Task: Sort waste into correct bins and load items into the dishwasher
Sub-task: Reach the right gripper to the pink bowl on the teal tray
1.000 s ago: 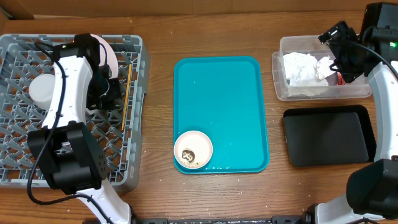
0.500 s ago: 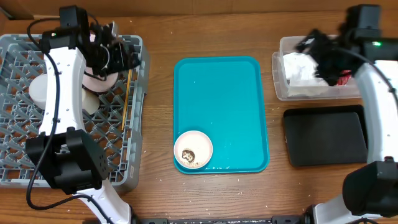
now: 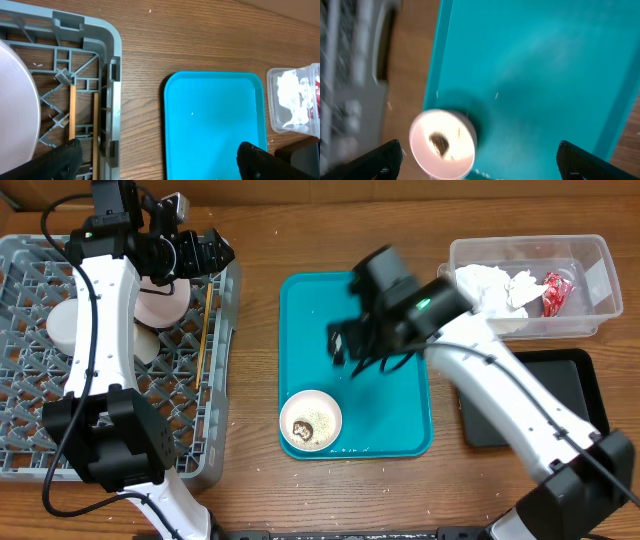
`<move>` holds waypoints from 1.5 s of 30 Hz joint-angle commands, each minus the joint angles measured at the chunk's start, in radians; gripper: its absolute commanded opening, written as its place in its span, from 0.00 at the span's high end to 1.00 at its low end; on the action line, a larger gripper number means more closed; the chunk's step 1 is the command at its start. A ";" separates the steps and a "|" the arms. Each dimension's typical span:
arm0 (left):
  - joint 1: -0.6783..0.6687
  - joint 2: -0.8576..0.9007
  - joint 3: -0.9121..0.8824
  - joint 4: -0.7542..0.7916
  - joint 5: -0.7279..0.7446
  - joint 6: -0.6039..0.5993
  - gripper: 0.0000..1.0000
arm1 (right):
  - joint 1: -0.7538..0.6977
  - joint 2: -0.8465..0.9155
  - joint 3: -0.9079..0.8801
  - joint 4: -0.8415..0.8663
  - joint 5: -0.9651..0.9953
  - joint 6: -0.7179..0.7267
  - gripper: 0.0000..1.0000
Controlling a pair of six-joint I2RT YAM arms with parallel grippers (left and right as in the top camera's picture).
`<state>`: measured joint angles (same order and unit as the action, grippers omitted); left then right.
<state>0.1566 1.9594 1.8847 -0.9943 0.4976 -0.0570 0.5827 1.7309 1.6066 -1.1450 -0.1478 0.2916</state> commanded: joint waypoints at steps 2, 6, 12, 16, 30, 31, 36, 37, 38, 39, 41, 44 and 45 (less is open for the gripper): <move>-0.006 -0.005 0.015 0.005 0.007 -0.018 0.00 | 0.102 0.002 -0.165 0.044 0.043 -0.084 0.08; -0.006 -0.005 0.015 0.005 0.007 -0.018 0.00 | 0.121 0.002 -0.288 0.116 0.025 -0.084 0.42; -0.006 -0.005 0.015 0.005 0.007 -0.018 0.00 | 0.123 0.003 -0.334 0.163 -0.060 -0.092 0.47; -0.006 -0.005 0.015 0.005 0.007 -0.018 0.00 | 0.132 0.039 -0.338 0.160 -0.063 -0.119 0.48; -0.006 -0.005 0.015 0.005 -0.011 -0.018 0.00 | 0.152 0.124 -0.338 0.185 -0.061 -0.121 0.48; -0.006 -0.005 0.015 0.005 -0.011 -0.018 0.00 | 0.152 0.128 -0.338 0.190 -0.053 -0.120 0.48; -0.006 -0.005 0.015 0.005 -0.011 -0.018 0.00 | 0.148 0.150 -0.338 0.190 0.103 -0.060 0.46; -0.006 -0.005 0.015 0.005 -0.011 -0.018 0.00 | 0.144 0.150 -0.338 0.190 0.152 -0.031 0.45; -0.006 -0.005 0.015 0.004 -0.011 -0.018 0.00 | 0.137 0.150 -0.338 0.190 0.198 -0.002 0.44; -0.006 -0.005 0.015 0.004 -0.012 -0.018 0.00 | 0.127 0.150 -0.338 0.190 0.237 0.025 0.41; -0.006 -0.005 0.015 0.005 -0.011 -0.018 0.00 | 0.103 0.150 -0.338 0.190 0.302 0.061 0.38; -0.006 -0.005 0.015 0.005 -0.011 -0.018 0.00 | 0.048 0.150 -0.335 0.189 0.352 0.076 0.35; -0.006 -0.005 0.015 0.005 -0.011 -0.018 0.00 | 0.026 0.150 -0.332 0.189 0.357 0.076 0.34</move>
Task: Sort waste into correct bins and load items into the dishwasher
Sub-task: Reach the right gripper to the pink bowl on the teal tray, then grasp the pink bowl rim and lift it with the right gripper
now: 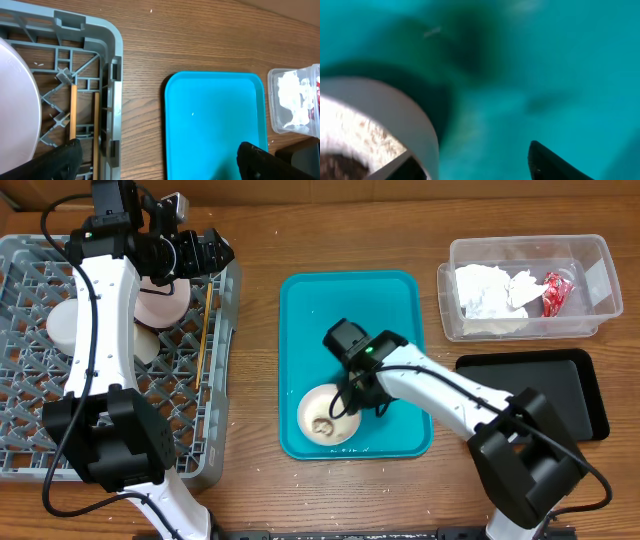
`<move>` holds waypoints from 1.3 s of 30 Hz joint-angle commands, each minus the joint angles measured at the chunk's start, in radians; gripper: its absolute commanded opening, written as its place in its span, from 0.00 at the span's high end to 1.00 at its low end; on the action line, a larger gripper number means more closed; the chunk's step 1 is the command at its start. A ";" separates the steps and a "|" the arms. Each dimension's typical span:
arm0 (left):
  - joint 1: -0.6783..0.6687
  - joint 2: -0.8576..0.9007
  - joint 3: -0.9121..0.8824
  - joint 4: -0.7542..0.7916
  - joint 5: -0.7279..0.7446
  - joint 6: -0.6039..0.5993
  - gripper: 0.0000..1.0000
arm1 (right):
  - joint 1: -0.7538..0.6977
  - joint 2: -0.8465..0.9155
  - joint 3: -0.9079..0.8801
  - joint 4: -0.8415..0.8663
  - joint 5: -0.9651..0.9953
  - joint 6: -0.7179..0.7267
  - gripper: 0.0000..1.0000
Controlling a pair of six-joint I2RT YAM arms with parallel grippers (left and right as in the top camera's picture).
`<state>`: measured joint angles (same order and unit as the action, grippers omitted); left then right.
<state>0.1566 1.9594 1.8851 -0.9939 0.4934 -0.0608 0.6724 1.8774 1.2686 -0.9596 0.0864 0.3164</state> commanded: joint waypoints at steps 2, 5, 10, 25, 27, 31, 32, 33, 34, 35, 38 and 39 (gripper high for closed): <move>-0.006 -0.005 0.015 0.004 -0.007 -0.014 0.00 | -0.133 0.004 0.023 0.005 0.125 0.051 0.30; -0.006 -0.005 0.015 0.004 -0.007 -0.014 0.00 | -0.223 0.004 0.067 0.002 0.127 0.051 0.28; -0.006 -0.005 0.015 0.004 -0.007 -0.014 0.00 | -0.338 0.004 0.188 -0.023 0.126 0.045 0.23; -0.006 -0.005 0.015 0.004 -0.007 -0.014 0.00 | -0.119 0.039 0.354 -0.108 -0.127 -0.099 0.39; -0.006 -0.005 0.015 0.004 -0.007 -0.014 0.00 | -0.069 0.065 0.354 -0.110 -0.027 -0.035 0.51; -0.006 -0.005 0.015 0.004 -0.007 -0.014 0.00 | 0.001 0.130 0.354 -0.129 0.130 0.095 0.50; -0.006 -0.005 0.015 0.004 -0.007 -0.014 0.00 | 0.005 0.141 0.354 -0.133 0.130 0.110 0.49; -0.006 -0.005 0.015 0.004 -0.007 -0.014 0.00 | 0.006 0.153 0.354 -0.138 0.132 0.130 0.49; -0.006 -0.005 0.015 0.004 -0.007 -0.014 0.00 | 0.006 0.166 0.354 -0.143 0.132 0.145 0.49; -0.006 -0.005 0.015 0.004 -0.007 -0.014 0.00 | 0.006 0.178 0.354 -0.147 0.140 0.158 0.49; -0.006 -0.005 0.015 0.004 -0.007 -0.014 0.00 | 0.004 0.195 0.354 -0.158 0.187 0.159 0.46; -0.007 -0.005 0.015 0.004 -0.007 -0.014 0.00 | 0.004 0.195 0.354 -0.158 0.190 0.155 0.45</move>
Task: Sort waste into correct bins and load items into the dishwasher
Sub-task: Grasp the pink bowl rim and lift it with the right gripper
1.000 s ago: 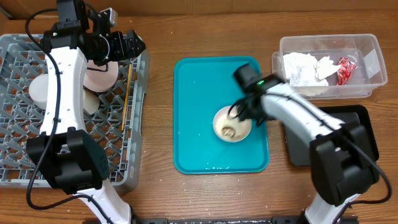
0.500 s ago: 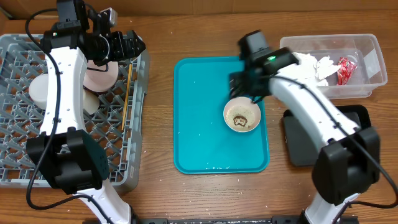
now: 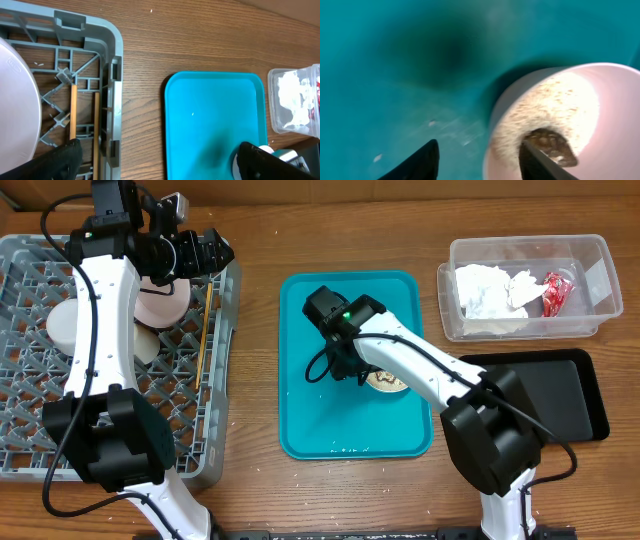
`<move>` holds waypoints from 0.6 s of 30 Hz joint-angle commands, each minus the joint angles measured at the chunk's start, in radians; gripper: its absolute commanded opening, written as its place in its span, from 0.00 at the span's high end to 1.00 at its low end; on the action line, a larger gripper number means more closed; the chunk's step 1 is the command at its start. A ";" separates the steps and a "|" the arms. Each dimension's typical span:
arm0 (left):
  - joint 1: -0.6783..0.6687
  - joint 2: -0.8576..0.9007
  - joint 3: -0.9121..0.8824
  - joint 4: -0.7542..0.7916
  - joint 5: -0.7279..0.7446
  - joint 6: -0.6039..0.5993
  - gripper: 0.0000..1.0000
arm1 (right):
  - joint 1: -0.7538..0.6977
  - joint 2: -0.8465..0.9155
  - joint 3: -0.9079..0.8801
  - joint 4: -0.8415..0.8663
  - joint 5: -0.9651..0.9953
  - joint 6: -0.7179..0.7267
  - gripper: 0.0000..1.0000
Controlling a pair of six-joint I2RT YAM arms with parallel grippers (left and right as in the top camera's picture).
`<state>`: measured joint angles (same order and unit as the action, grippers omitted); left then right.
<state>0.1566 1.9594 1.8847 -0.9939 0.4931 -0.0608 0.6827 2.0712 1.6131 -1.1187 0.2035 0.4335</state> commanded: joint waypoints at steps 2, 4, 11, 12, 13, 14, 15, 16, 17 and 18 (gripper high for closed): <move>-0.006 -0.005 0.015 0.004 -0.006 -0.014 0.00 | -0.006 0.002 0.010 0.004 0.058 0.034 0.45; -0.006 -0.005 0.015 0.004 -0.006 -0.014 0.00 | -0.006 0.002 0.010 0.005 0.035 0.031 0.53; -0.006 -0.005 0.015 0.004 -0.006 -0.014 0.00 | 0.001 0.016 0.009 0.017 0.020 0.031 0.77; -0.006 -0.005 0.015 0.004 -0.006 -0.014 0.00 | 0.001 0.016 0.009 0.017 0.020 0.031 0.77; -0.006 -0.005 0.015 0.004 -0.006 -0.014 0.00 | 0.001 0.016 0.009 0.016 0.020 0.031 0.77; -0.006 -0.005 0.015 0.004 -0.006 -0.014 0.00 | 0.001 0.016 0.009 0.016 0.020 0.032 0.77; -0.006 -0.005 0.015 0.004 -0.006 -0.014 0.00 | 0.001 0.016 0.009 0.016 0.019 0.032 0.76; -0.006 -0.005 0.015 0.004 -0.006 -0.014 0.00 | 0.001 0.016 0.009 0.016 0.019 0.032 0.76; -0.006 -0.005 0.015 0.004 -0.006 -0.014 0.00 | 0.001 0.016 0.004 0.018 0.019 0.035 0.75; -0.006 -0.005 0.015 0.004 -0.006 -0.014 0.00 | 0.001 0.016 -0.033 0.040 0.019 0.035 0.75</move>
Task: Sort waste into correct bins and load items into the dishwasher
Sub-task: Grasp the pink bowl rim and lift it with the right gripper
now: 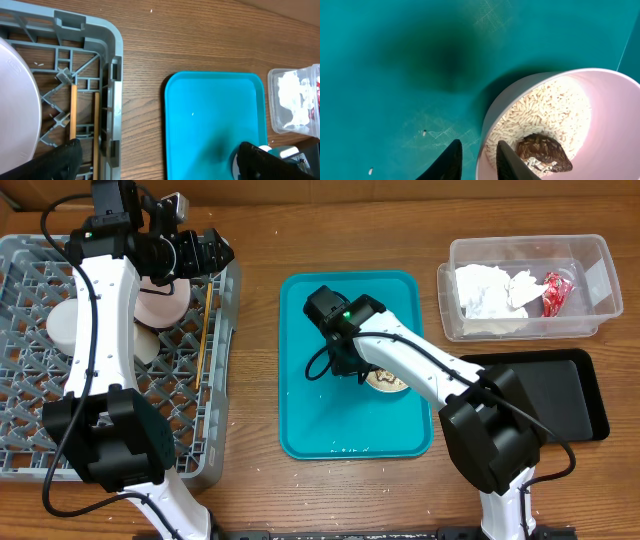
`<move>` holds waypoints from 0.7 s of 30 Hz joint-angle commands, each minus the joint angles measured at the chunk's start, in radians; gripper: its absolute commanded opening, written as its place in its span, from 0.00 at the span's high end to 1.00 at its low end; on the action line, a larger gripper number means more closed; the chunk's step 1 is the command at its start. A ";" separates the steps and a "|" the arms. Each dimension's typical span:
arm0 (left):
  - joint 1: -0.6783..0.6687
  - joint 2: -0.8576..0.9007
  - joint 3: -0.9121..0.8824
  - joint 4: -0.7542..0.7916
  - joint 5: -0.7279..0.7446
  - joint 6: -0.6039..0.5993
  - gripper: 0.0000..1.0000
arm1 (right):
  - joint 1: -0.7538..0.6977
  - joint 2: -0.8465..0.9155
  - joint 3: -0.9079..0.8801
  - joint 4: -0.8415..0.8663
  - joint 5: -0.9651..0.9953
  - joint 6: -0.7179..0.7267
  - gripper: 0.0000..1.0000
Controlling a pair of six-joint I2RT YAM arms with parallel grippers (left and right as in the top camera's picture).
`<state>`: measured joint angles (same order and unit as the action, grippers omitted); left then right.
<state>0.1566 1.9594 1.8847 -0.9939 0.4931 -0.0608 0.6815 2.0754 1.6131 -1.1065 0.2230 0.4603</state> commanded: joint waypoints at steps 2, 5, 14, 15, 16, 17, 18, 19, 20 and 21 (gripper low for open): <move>-0.006 -0.005 0.015 0.004 -0.006 -0.014 0.00 | 0.002 0.012 -0.073 0.046 0.000 0.009 0.79; -0.006 -0.005 0.015 0.004 -0.006 -0.014 0.00 | 0.002 0.012 -0.077 0.051 0.001 0.008 0.84; -0.006 -0.005 0.015 0.004 -0.006 -0.014 0.00 | 0.002 0.012 -0.016 0.017 0.001 0.009 0.96; -0.006 -0.005 0.015 0.004 -0.006 -0.014 0.00 | 0.002 0.012 0.001 0.006 0.001 0.009 0.96; -0.006 -0.005 0.015 0.004 -0.006 -0.014 0.00 | 0.002 0.012 0.014 -0.002 0.002 0.013 0.96; -0.006 -0.005 0.015 0.004 -0.007 -0.014 0.00 | 0.002 0.012 0.028 -0.012 0.001 0.013 0.96; -0.006 -0.005 0.015 0.004 -0.007 -0.014 0.00 | 0.002 0.012 0.044 -0.026 0.005 0.022 0.96; -0.006 -0.005 0.015 0.004 -0.006 -0.014 0.00 | 0.002 0.012 0.063 -0.047 0.021 0.047 0.96; -0.006 -0.005 0.015 0.004 -0.006 -0.014 0.00 | 0.002 0.012 0.080 -0.069 0.038 0.077 0.96; -0.006 -0.005 0.015 0.004 -0.006 -0.014 0.00 | 0.002 0.012 0.105 -0.102 0.059 0.116 0.96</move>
<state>0.1566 1.9594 1.8847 -0.9939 0.4931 -0.0612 0.6815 2.0872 1.6398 -1.1698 0.2214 0.4885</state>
